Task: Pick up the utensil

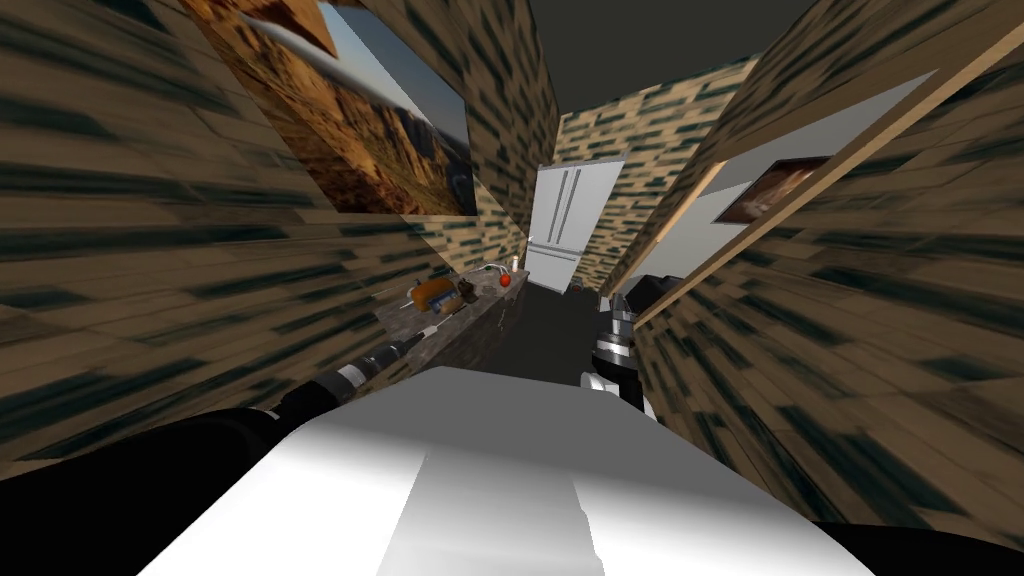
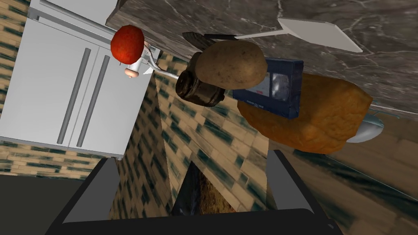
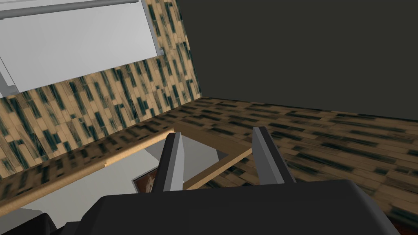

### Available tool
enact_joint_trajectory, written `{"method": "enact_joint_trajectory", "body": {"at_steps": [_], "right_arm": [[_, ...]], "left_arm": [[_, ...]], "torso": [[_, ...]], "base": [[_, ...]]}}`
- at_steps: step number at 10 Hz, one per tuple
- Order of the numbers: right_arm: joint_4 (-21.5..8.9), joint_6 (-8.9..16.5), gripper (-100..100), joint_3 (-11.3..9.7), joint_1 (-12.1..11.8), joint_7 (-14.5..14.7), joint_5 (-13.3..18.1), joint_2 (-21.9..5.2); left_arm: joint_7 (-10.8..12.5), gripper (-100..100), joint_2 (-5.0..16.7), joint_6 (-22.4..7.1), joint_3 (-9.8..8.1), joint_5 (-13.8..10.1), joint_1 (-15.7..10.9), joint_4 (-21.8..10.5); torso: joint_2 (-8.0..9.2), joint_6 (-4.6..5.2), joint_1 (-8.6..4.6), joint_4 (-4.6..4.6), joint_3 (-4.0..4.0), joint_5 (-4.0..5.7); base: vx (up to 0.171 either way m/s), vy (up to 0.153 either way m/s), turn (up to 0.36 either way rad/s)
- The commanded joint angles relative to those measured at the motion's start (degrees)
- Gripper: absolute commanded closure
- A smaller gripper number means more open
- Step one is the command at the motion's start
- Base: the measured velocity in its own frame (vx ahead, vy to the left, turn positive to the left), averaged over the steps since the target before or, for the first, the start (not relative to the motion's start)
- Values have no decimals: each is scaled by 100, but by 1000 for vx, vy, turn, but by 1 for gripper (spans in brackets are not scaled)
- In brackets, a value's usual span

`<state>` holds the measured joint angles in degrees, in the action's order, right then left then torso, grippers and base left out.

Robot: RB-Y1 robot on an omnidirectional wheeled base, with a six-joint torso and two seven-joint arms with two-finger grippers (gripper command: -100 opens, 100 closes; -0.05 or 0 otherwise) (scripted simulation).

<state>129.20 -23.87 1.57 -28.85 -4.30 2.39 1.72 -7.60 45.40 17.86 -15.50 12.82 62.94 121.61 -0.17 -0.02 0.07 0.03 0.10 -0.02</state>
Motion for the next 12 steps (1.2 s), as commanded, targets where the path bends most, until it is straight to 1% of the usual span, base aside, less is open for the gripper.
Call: {"method": "enact_joint_trajectory", "body": {"at_steps": [1, 2, 3, 4, 5, 6, 7, 8, 9, 10, 11, 12], "right_arm": [[0, 0, 0, 0, 0, 0, 0, 0], [0, 0, 0, 0, 0, 0, 0, 0], [0, 0, 0, 0, 0, 0, 0, 0], [0, 0, 0, 0, 0, 0, 0, 0], [0, 0, 0, 0, 0, 0, 0, 0], [0, 0, 0, 0, 0, 0, 0, 0], [0, 0, 0, 0, 0, 0, 0, 0], [0, 0, 0, 0, 0, 0, 0, 0], [0, 0, 0, 0, 0, 0, 0, 0], [0, 0, 0, 0, 0, 0, 0, 0], [0, 0, 0, 0, -1, 0, 0, 0], [0, 0, 0, 0, 0, 0, 0, 0]], "left_arm": [[23, -100, 286, -68, -89, 84, 271, -105], [23, -100, 367, -68, -89, 84, 271, -105], [51, -100, 564, -158, -145, 161, 482, -184], [51, -100, 675, -158, -145, 161, 482, -184], [86, -100, 866, -243, -197, 240, 691, -260], [86, -100, 982, -243, -197, 240, 691, -260], [128, -100, 1198, -325, -243, 319, 897, -333], [128, -100, 1287, -325, -243, 319, 897, -333], [176, -100, 1469, -403, -285, 398, 1098, -403], [176, -100, 1588, -403, -285, 398, 1098, -403], [230, -100, 1790, -476, -321, 477, 1294, -469], [230, -100, 1884, -476, -321, 477, 1294, -469]], "torso": [[0, 0, 0, 0, 0, 0], [-1, 2, 0, 0, 0, 0], [-2, 0, 0, 0, 1, 0], [-6, 2, 1, 1, 3, 0], [-6, 1, -1, 1, 3, 0], [-8, 3, -2, 2, 5, 0], [-6, -1, -2, 1, 3, 0], [-8, 1, -1, 2, 4, 0], [-8, 0, -3, 2, 5, 0], [-11, 2, -5, 2, 6, 1], [-11, 0, -5, 2, 6, 1], [-13, 1, -4, 3, 8, 1]], "base": [[29, 12, -147], [28, 14, -54], [42, 15, -116], [36, 12, -70], [44, 6, -143], [33, 10, -52], [45, 14, -116], [41, 8, -56], [49, 1, -115], [47, 7, -59], [57, 7, -101], [45, 8, -60]]}}
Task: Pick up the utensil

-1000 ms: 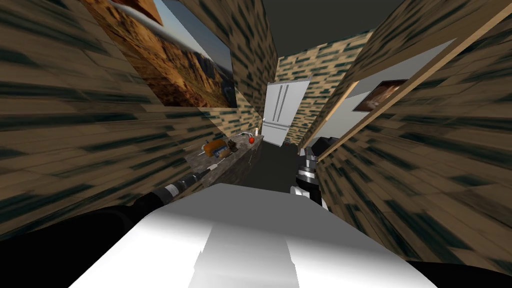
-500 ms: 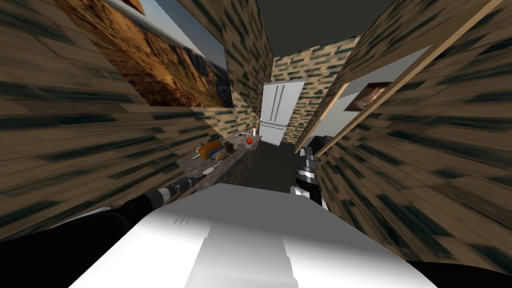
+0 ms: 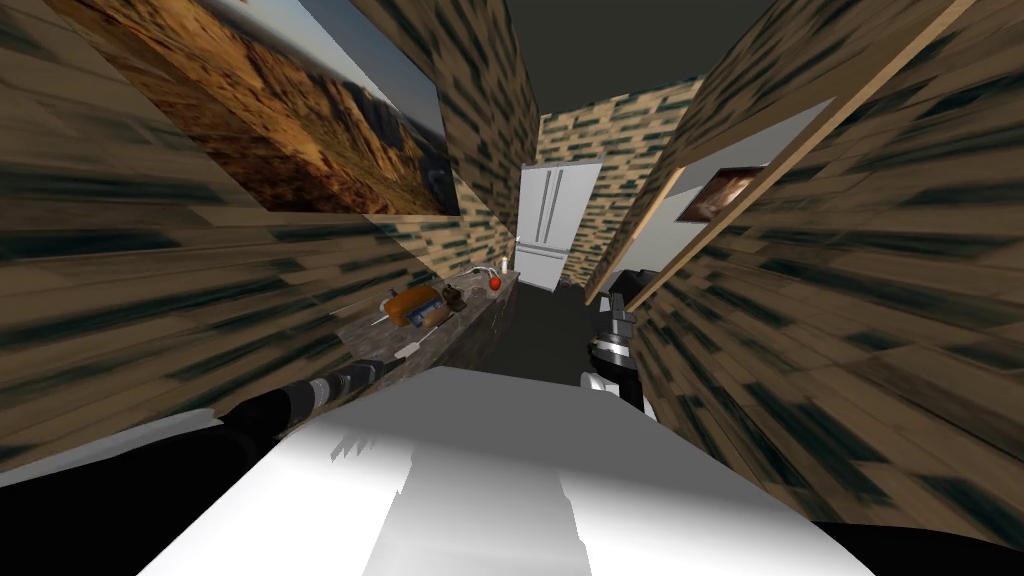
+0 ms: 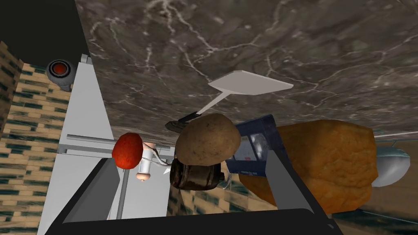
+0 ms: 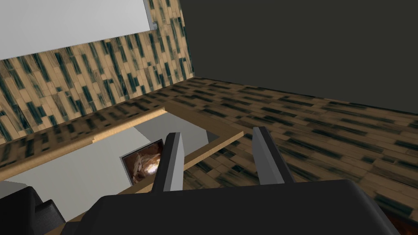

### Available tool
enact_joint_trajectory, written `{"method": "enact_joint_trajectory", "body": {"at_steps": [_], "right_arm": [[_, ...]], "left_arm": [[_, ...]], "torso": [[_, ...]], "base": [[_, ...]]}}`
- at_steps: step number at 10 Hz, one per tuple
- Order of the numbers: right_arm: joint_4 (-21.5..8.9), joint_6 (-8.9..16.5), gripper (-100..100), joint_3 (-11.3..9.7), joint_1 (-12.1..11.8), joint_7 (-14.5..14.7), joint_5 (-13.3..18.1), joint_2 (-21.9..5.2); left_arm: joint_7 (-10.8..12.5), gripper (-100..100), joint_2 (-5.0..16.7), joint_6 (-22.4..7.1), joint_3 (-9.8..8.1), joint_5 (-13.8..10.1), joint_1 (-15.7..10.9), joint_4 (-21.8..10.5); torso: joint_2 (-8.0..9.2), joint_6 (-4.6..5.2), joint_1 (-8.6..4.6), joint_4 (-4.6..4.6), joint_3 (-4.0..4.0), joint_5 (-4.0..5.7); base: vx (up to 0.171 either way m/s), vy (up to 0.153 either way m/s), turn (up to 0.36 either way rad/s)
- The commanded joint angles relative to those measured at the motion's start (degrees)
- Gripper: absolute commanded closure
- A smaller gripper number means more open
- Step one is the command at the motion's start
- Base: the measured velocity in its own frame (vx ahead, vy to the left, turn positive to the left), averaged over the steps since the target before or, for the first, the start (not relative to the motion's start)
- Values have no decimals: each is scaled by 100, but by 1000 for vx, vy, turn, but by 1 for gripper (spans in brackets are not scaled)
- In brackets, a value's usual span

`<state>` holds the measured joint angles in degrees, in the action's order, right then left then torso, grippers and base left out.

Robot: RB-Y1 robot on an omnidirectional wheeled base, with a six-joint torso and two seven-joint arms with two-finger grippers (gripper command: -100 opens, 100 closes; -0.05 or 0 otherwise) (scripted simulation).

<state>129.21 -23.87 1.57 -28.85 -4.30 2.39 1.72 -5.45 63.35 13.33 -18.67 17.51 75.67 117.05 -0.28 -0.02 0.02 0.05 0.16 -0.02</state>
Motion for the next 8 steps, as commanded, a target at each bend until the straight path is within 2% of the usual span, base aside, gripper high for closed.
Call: {"method": "enact_joint_trajectory", "body": {"at_steps": [1, 2, 3, 4, 5, 6, 7, 8], "right_arm": [[0, 0, 0, 0, 0, 0, 0, 0], [0, 0, 0, 0, 0, 0, 0, 0], [0, 0, 0, 0, 0, 0, 0, 0], [0, 0, 0, 0, 0, 0, 0, 0], [0, 0, 0, 0, 0, 0, 0, 0], [0, 0, 0, 0, 0, 0, 0, 0], [0, 0, 0, 0, 0, 0, 0, 0], [0, 0, 0, 0, 0, 0, 0, 0]], "left_arm": [[76, -100, 286, -92, -35, 86, 211, -75], [76, -100, 377, -92, -35, 86, 211, -75], [142, -100, 585, -156, -62, 164, 394, -133], [142, -100, 656, -156, -62, 164, 394, -133], [213, -100, 885, -215, -83, 241, 570, -187], [213, -100, 926, -215, -83, 241, 570, -187], [287, -100, 1144, -269, -99, 315, 737, -236], [287, -100, 1184, -269, -99, 315, 737, -236]], "torso": [[0, 0, 0, 0, 0, 0], [-4, 1, 0, 1, 2, 0], [-3, -1, -1, 1, 2, 0], [-7, 1, 0, 1, 4, 0], [-2, -1, -1, 1, 1, 0], [-2, 1, -4, 0, 1, 1], [0, -2, -3, 0, 0, 1], [-7, 0, -3, 1, 3, 0]], "base": [[61, 4, -106], [54, 8, -58], [67, 7, -88], [49, 10, -50], [51, -1, -117], [47, 4, -43], [69, 3, -68], [67, 3, -46]]}}
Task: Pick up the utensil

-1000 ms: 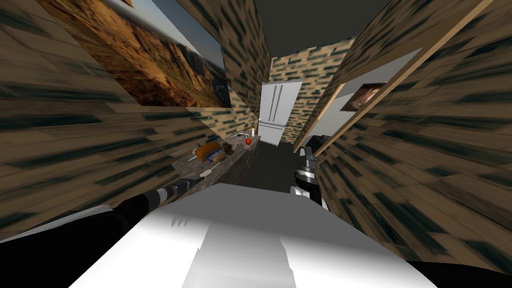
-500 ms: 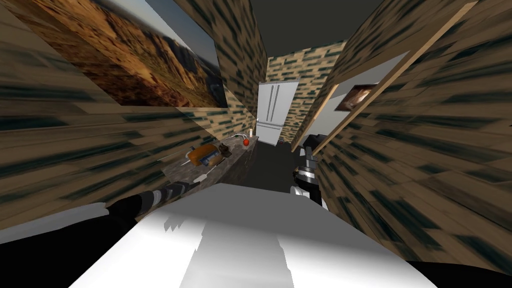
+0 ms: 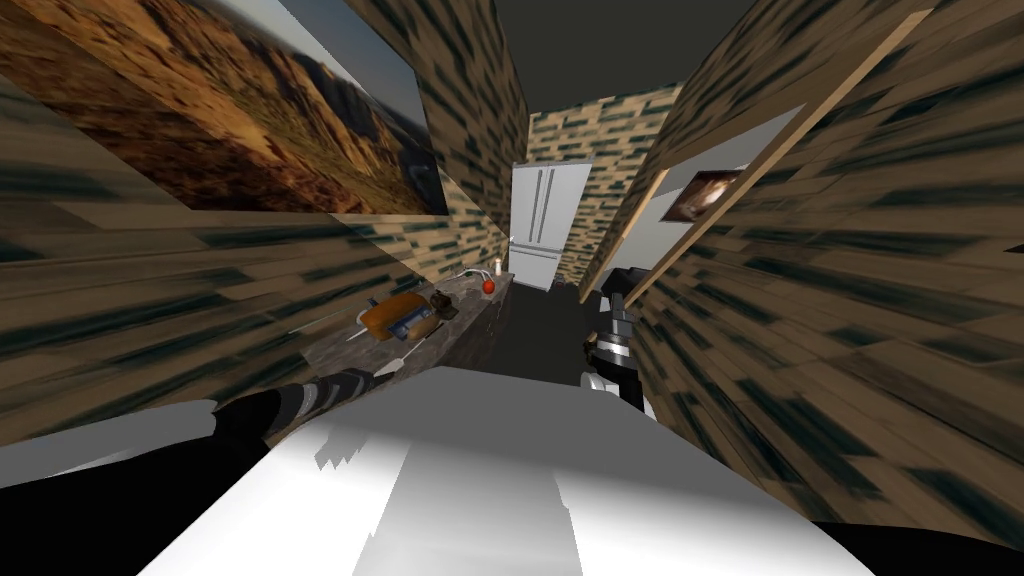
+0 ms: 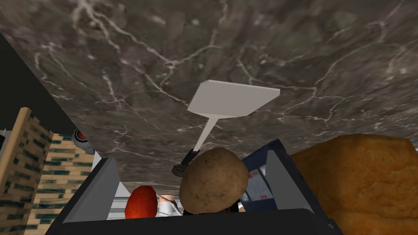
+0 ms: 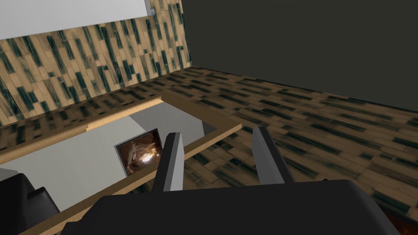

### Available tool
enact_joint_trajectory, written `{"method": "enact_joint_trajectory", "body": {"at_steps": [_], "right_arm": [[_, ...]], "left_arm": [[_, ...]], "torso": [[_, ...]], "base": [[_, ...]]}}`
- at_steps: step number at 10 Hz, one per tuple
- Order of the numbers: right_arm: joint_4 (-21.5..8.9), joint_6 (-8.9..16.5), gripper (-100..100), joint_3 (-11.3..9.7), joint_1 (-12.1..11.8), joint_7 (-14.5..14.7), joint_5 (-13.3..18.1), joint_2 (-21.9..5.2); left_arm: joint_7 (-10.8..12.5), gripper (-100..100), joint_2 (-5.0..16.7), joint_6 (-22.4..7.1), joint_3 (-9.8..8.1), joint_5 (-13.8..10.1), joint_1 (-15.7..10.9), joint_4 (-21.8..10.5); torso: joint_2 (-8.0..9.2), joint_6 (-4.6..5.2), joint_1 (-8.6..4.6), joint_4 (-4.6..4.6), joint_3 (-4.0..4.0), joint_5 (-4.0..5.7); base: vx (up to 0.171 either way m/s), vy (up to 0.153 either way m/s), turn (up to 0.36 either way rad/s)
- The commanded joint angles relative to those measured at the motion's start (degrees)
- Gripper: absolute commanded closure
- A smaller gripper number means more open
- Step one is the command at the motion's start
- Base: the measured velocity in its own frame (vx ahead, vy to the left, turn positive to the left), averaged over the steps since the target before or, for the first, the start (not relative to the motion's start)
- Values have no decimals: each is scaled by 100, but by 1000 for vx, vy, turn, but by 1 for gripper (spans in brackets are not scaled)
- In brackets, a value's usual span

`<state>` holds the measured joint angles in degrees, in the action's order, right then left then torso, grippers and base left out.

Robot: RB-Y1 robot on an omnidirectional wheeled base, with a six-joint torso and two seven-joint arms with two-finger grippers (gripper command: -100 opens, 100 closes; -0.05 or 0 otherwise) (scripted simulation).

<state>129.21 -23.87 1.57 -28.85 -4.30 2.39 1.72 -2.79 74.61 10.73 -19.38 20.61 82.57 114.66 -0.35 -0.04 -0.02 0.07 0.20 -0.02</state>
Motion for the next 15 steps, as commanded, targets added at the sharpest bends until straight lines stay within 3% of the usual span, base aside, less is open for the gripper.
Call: {"method": "enact_joint_trajectory", "body": {"at_steps": [1, 3, 8, 11, 12, 13, 14, 15], "right_arm": [[0, 0, 0, 0, 0, 0, 0, 0], [0, 0, 0, 0, 0, 0, 0, 0], [0, 0, 0, 0, -1, 0, 0, 0], [0, 0, 0, 0, 0, 0, 0, 0], [0, 0, 0, 0, -1, 0, 0, 0], [0, 0, 0, 0, 0, 0, 0, 0], [0, 0, 0, 0, 0, 0, 0, 0], [0, 0, 0, 0, 1, 0, 0, 0]], "left_arm": [[99, -100, 286, -56, -40, 78, 206, -42], [179, -100, 538, -100, -47, 148, 355, -83], [567, -100, 1437, -245, -34, 435, 928, -224], [757, -100, 1782, -287, -5, 552, 1140, -273], [702, -100, 1701, -282, -4, 528, 1090, -259], [718, 0, 1713, -285, -9, 533, 1102, -258], [668, -100, 1668, -361, 265, 535, 872, -263], [644, -100, 1646, -400, 401, 536, 758, -265]], "torso": [[0, 0, 0, 0, 0, 0], [-13, 2, -1, 3, 7, 0], [-24, 1, -5, 6, 14, 1], [-12, -1, -1, 3, 8, 0], [-12, -1, -1, 3, 7, 0], [4, -3, -4, 0, -1, 1], [18, -3, -5, -4, -10, 1], [23, -3, -3, -6, -13, 0]], "base": [[75, 5, -91], [96, 4, -77], [110, 0, -79], [98, 5, -47], [46, 3, -9], [9, 1, 1], [11, 6, -31], [12, 15, -41]]}}
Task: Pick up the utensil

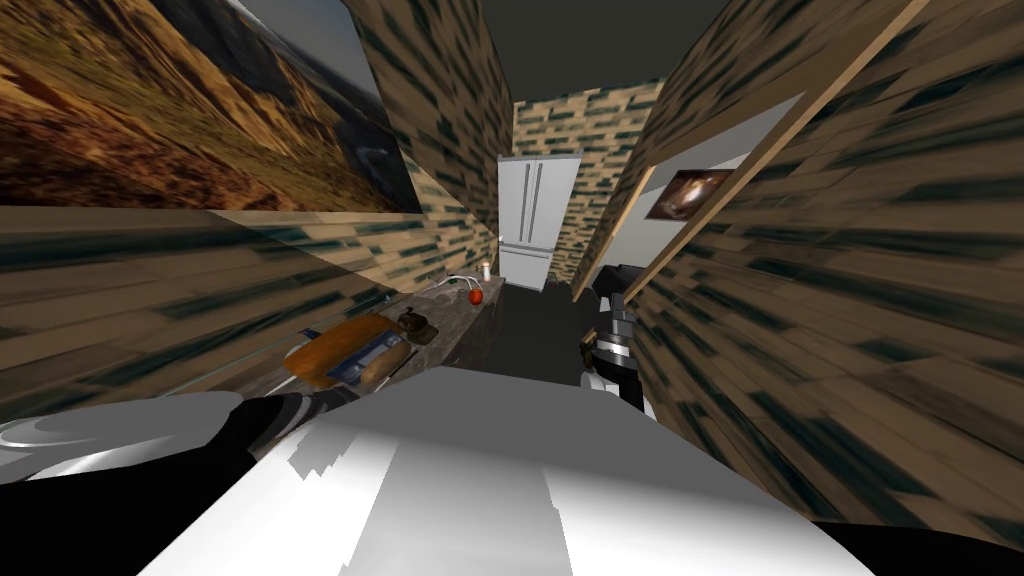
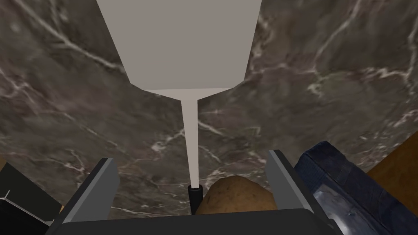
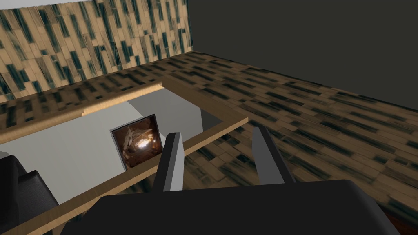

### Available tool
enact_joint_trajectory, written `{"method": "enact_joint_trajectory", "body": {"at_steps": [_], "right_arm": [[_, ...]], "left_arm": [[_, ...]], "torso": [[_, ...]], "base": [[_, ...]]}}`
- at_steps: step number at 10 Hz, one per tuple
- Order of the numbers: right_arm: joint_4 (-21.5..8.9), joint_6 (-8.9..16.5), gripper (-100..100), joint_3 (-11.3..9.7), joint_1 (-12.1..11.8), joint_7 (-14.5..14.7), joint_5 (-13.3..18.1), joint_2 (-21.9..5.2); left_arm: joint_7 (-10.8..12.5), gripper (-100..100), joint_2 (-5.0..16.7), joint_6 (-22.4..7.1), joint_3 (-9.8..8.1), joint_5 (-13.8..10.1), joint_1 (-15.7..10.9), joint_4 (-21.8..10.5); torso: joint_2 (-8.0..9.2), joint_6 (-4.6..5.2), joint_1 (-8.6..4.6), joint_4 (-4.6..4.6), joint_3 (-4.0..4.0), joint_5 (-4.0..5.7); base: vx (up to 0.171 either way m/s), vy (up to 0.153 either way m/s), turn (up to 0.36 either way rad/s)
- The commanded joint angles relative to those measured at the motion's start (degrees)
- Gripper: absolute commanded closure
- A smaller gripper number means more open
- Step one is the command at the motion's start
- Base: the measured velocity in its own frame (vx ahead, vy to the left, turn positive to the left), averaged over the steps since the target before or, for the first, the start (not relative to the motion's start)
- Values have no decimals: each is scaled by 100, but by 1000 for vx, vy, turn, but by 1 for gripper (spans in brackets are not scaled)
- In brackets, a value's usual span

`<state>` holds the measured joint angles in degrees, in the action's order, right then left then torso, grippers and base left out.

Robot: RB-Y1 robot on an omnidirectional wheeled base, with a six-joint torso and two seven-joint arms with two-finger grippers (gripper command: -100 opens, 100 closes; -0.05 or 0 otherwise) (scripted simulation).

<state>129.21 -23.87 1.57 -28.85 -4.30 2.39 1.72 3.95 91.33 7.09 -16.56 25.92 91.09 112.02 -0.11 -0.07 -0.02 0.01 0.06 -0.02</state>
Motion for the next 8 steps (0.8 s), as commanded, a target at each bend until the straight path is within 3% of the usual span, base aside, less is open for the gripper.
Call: {"method": "enact_joint_trajectory", "body": {"at_steps": [1, 7, 8], "right_arm": [[0, 0, 0, 0, 0, 0, 0, 0], [0, 0, 0, 0, 0, 0, 0, 0], [0, 0, 0, 0, 0, 0, 0, 0]], "left_arm": [[-54, -100, -48, -74, 256, 6, -209, -4], [-199, -100, -182, -305, 1077, 13, -894, -18], [-178, -100, -161, -276, 991, 10, -827, -18]], "torso": [[0, 0, 0, 0, 0, 0], [2, 0, -1, -1, -1, 0], [2, 0, -1, -1, -1, 0]], "base": [[8, 20, -30], [8, 13, -25], [3, 5, -5]]}}
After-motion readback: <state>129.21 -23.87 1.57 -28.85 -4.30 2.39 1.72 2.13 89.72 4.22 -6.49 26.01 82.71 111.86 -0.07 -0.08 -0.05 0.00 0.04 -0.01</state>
